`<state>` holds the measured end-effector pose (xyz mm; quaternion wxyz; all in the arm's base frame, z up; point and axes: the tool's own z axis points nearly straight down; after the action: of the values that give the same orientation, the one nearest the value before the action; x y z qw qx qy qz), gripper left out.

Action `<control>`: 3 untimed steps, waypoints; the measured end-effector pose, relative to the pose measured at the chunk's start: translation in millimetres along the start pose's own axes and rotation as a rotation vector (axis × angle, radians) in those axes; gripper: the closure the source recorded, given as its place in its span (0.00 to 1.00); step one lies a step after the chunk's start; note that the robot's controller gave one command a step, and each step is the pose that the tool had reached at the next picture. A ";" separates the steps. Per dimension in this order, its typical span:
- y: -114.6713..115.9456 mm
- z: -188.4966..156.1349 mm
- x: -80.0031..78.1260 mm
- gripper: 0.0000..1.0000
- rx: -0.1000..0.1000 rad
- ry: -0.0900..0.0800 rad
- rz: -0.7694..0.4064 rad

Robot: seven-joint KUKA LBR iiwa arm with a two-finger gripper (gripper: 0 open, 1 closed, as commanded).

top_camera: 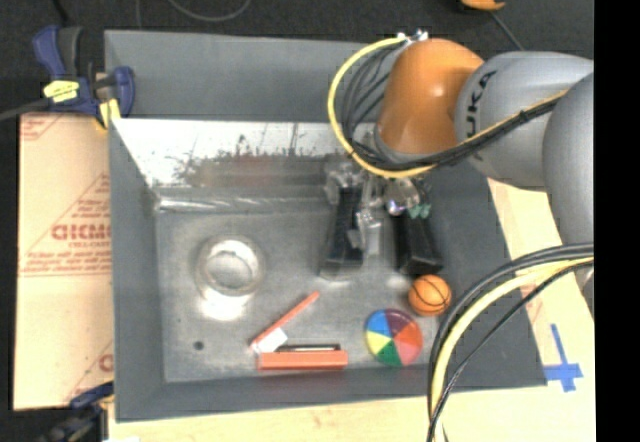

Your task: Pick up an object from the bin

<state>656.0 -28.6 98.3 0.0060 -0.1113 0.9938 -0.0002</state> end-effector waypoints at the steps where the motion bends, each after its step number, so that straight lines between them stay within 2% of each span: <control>1: -7.8 4.6 1.7 0.00 0.004 -0.004 -0.069; 2: -4.9 -3.6 0.6 0.00 0.000 0.003 -0.422; 3: -1.8 17.6 -0.2 0.00 0.000 0.010 -0.181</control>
Offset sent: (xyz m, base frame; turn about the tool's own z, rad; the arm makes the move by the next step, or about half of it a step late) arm -0.0011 -0.0033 0.0047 -0.4470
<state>656.7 -30.3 80.8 0.0012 -0.2006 0.9797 -0.0011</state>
